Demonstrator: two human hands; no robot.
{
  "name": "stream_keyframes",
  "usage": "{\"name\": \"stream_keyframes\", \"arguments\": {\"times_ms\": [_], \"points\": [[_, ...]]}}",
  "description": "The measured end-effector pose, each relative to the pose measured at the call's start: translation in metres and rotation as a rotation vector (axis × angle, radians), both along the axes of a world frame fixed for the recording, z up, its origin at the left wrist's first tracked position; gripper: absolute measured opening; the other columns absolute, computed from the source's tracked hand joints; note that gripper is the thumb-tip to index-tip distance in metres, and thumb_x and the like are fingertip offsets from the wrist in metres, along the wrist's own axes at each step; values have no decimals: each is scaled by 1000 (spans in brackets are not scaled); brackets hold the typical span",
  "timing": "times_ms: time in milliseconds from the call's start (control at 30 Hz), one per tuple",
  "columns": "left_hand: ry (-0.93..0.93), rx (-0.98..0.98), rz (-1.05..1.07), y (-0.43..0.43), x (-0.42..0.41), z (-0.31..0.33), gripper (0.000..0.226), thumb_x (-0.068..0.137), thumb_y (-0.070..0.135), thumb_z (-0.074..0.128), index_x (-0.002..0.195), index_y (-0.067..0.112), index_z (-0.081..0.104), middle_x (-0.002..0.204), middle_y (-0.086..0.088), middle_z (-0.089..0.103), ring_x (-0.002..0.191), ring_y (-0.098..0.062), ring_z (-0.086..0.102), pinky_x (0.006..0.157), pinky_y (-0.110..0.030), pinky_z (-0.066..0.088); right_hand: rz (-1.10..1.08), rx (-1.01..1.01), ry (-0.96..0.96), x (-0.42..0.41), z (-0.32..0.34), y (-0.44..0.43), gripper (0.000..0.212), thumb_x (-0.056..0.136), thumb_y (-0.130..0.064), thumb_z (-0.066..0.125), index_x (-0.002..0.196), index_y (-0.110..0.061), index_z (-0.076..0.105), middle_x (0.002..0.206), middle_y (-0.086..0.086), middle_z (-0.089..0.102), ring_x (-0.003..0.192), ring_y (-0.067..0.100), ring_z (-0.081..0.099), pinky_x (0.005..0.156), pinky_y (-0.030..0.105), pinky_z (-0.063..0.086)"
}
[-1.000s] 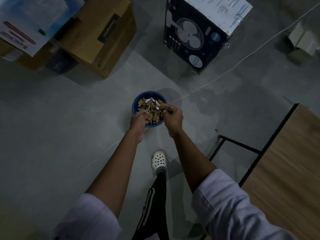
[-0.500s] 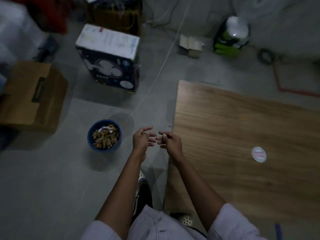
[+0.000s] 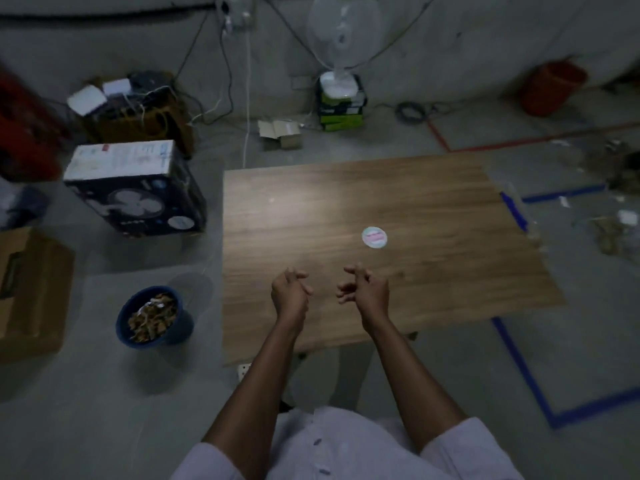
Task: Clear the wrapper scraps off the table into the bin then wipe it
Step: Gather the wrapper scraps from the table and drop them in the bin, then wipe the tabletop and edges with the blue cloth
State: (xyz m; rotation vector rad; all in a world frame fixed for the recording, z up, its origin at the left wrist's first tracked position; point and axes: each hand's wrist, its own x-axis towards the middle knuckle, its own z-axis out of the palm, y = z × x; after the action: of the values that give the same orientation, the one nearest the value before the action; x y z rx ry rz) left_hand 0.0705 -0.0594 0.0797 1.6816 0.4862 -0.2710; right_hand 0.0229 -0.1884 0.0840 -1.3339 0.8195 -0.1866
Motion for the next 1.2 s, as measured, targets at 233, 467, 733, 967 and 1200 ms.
{"name": "stream_keyframes", "arguments": {"times_ms": [233, 467, 733, 967, 1200], "points": [[-1, -90, -448, -88, -67, 4, 45, 92, -17, 28, 114, 7, 59, 95, -15, 64, 58, -23, 58, 47, -26, 50, -7, -126, -1, -68, -4, -64, 56, 79, 19, 38, 95, -19, 75, 98, -3, 76, 87, 10, 67, 74, 30, 54], [-9, 19, -785, -136, -92, -13, 72, 79, -19, 43, 141, 15, 56, 146, -4, 51, 107, 12, 57, 80, -27, 51, -140, -171, 120, -119, -33, -124, 45, 86, 5, 52, 99, -29, 77, 71, -6, 65, 56, 14, 39, 52, 26, 32], [-428, 593, -1228, -221, -61, -43, 82, 85, 59, 30, 157, 22, 37, 166, -7, 29, 154, -32, 22, 123, -51, 20, 93, -577, 280, -117, -22, -235, 36, 92, -11, 64, 122, -29, 72, 146, -1, 56, 134, 19, 46, 108, 29, 37], [-309, 188, -931, -310, -9, -15, 37, 86, 6, 50, 117, 10, 69, 112, -14, 75, 95, -27, 71, 82, -33, 58, 103, -539, 296, -101, 6, -331, 28, 95, -15, 64, 119, -27, 74, 117, -1, 71, 101, 13, 62, 82, 24, 49], [-98, 71, -890, -414, -2, -3, 35, 96, -9, 42, 103, 13, 69, 99, -13, 75, 67, -19, 66, 55, -21, 48, 37, -403, 287, -83, 13, -409, 22, 97, -12, 64, 110, -24, 77, 102, -9, 72, 96, 6, 65, 72, 2, 43]]}}
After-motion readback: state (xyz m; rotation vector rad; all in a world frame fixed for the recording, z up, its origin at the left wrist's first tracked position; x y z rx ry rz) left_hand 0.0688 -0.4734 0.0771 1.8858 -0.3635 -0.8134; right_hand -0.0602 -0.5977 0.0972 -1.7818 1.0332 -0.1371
